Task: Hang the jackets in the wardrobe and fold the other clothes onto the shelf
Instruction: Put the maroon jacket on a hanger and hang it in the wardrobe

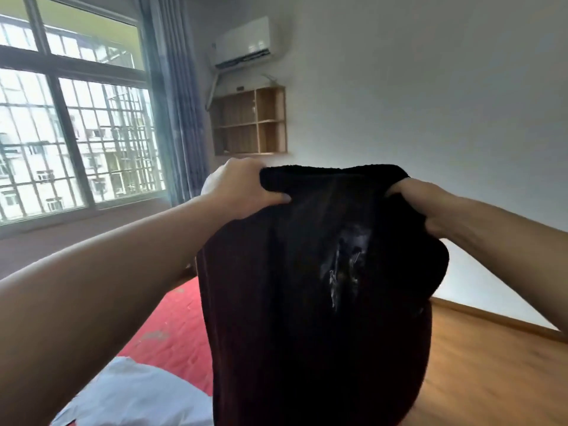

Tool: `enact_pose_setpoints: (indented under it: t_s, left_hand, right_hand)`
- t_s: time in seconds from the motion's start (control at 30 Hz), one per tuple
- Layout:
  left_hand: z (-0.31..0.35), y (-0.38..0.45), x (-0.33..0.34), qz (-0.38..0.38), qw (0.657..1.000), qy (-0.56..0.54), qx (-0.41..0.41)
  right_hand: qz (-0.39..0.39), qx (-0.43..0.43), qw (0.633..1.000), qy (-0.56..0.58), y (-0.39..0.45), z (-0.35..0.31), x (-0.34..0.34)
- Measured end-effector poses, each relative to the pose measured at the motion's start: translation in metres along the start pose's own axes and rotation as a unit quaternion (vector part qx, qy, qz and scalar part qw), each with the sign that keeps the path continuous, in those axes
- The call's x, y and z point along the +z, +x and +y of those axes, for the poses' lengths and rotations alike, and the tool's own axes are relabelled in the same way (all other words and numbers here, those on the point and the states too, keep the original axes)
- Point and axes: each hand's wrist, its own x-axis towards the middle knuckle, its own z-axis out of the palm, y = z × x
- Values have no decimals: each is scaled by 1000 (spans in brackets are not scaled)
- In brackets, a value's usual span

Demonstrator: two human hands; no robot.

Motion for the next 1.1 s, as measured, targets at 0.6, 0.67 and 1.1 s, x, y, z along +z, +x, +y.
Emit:
enact_pose_setpoints:
  t_s: [0.6,0.67,1.1]
  left_hand:
    - [247,177,209,-117,930,-318,141]
    - [284,186,225,-107,915,-348,172]
    - [510,157,279,-201,812,-482,261]
  right_hand:
    - [275,43,782,-557,12,49,-228]
    - [276,47,824,-493,11,66,-235]
    - [390,126,881,-238,-35,130,-346]
